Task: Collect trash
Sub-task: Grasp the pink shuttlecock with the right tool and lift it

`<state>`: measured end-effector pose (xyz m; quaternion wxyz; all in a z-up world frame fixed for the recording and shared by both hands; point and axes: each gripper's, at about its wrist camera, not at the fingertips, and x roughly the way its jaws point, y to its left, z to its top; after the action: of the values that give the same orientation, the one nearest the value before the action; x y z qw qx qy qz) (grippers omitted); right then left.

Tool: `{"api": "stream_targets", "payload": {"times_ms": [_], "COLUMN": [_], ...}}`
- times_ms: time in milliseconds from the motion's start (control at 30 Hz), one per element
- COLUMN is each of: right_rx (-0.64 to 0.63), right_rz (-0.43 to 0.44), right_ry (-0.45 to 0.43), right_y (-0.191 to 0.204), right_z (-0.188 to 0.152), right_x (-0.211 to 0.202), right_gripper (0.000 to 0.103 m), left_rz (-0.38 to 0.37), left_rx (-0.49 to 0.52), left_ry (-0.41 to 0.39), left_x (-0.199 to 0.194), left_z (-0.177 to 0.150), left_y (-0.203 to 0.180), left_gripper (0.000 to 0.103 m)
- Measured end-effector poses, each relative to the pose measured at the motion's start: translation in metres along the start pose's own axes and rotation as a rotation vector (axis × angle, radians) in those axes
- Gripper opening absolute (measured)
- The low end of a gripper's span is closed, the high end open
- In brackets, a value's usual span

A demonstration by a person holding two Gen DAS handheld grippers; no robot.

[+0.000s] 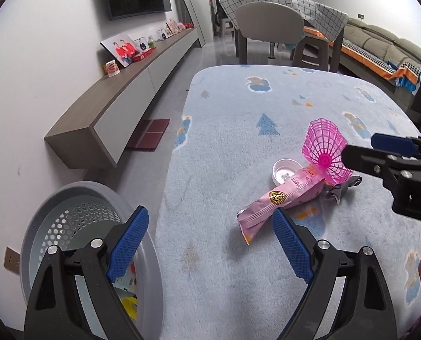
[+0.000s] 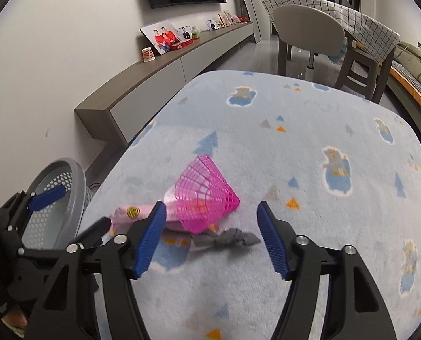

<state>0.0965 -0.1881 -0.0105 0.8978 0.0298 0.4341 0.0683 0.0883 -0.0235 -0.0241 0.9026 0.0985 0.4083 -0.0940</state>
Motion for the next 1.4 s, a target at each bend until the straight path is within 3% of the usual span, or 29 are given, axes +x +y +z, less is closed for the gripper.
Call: {"api": "stream_targets", "payload": {"times_ms": [133, 267, 700, 900, 1000, 1067, 1167, 1400], "right_rx": [-0.017, -0.012, 0.004, 0.057, 0.064, 0.059, 0.048, 0.105], "right_rz": [-0.017, -0.040, -0.124, -0.119, -0.103, -0.102, -0.103, -0.066], "right_ry": [0.021, 0.022, 0.084, 0.094, 0.098, 0.092, 0.080, 0.044], "right_y": [0.009, 0.013, 0.017, 0.007, 0.005, 0.007, 0.008, -0.004], "right_z": [0.007, 0.011, 0.012, 0.012, 0.011, 0.011, 0.010, 0.010], "right_x": [0.014, 0.023, 0.058, 0.064, 0.063, 0.060, 0.053, 0.027], "right_gripper": [0.066, 0.075, 0.075, 0.073, 0.058, 0.055, 0.041, 0.031], "left_rz": [0.001, 0.000, -0.013, -0.019, -0.023, -0.026, -0.034, -0.057], "left_rx": [0.003, -0.017, -0.044, -0.040, -0.040, -0.040, -0.041, -0.024], "left_ry": [0.008, 0.012, 0.007, 0.004, 0.004, 0.000, -0.006, -0.020], "left_x": [0.004, 0.006, 0.002, 0.002, 0.001, 0.000, -0.002, -0.006], "left_z": [-0.002, -0.004, -0.007, -0.008, -0.008, -0.007, -0.006, -0.003], "left_y": [0.005, 0.016, 0.026, 0.022, 0.021, 0.020, 0.019, 0.011], "left_gripper": [0.087, 0.087, 0.087, 0.087, 0.087, 0.087, 0.087, 0.087]}}
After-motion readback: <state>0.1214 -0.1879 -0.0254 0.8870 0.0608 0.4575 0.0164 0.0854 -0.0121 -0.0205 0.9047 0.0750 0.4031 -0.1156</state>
